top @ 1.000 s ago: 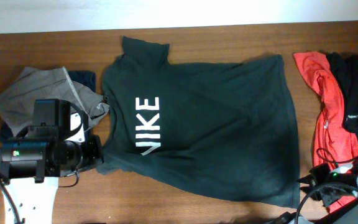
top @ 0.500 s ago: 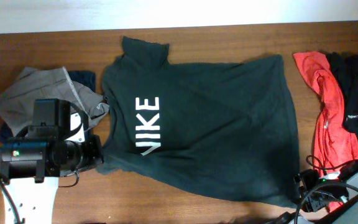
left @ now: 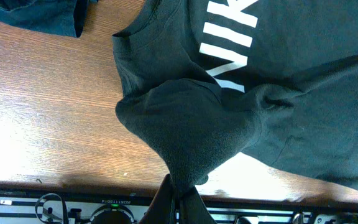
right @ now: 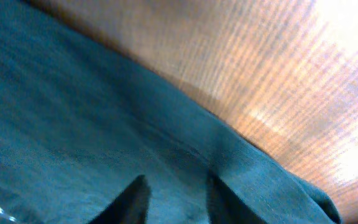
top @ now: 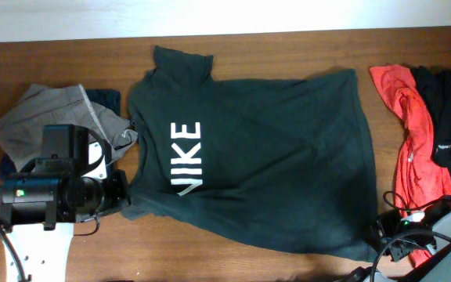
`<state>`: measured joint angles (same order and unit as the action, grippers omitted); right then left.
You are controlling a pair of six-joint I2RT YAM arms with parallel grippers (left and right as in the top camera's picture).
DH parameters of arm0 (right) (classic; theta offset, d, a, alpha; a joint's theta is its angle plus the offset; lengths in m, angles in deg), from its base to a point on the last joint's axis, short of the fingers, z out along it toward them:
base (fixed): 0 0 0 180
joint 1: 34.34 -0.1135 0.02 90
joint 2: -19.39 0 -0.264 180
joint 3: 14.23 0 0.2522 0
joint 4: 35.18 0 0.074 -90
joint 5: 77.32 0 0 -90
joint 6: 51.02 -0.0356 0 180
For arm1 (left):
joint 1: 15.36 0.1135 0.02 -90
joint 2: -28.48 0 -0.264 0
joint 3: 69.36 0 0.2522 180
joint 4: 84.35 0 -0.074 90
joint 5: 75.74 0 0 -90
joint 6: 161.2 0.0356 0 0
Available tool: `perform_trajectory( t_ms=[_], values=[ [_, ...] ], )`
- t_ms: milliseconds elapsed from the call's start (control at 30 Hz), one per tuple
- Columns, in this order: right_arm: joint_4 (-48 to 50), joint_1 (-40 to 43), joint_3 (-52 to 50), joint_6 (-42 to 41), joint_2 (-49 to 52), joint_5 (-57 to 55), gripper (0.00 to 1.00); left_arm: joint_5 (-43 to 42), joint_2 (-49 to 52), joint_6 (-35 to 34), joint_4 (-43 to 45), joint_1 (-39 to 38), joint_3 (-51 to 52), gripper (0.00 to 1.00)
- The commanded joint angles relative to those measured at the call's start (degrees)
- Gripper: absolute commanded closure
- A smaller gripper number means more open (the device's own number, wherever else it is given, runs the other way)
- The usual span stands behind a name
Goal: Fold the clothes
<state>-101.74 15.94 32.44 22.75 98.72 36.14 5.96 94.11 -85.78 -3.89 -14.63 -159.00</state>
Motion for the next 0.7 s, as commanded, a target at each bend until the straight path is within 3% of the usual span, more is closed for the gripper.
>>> perform_trajectory(
  t_ms=[0, 100, 200, 400, 567, 667],
  values=[
    [1.6, -0.4, -0.1, 9.6, -0.6, 12.5, 0.76, 0.7, 0.0, 0.1, 0.0, 0.2, -1.0, 0.98],
    [1.6, -0.4, 2.5, 18.2, -3.0, 21.2, 0.85, 0.6, 0.0, 0.1, -0.4, 0.2, -1.0, 0.98],
    [0.6, -0.4, 6.0, 19.2, -4.9, 22.3, 0.96, 0.6, 0.0, 0.1, -0.4, 0.2, -1.0, 0.98],
    [5.2, -1.4, 8.8, 19.0, -4.6, 25.2, 0.96, 0.6, 0.0, 0.1, -0.4, 0.2, -1.0, 0.98],
    [15.0, -10.1, 8.8, 18.8, -1.9, 25.4, 0.96, 0.6, 0.0, 0.1, -0.1, 0.2, -1.0, 0.98],
    [22.3, -17.2, 8.8, 9.5, 0.9, 17.9, 0.96, 0.6, 0.0, 0.1, -0.1, 0.2, -1.0, 0.98]
  ],
)
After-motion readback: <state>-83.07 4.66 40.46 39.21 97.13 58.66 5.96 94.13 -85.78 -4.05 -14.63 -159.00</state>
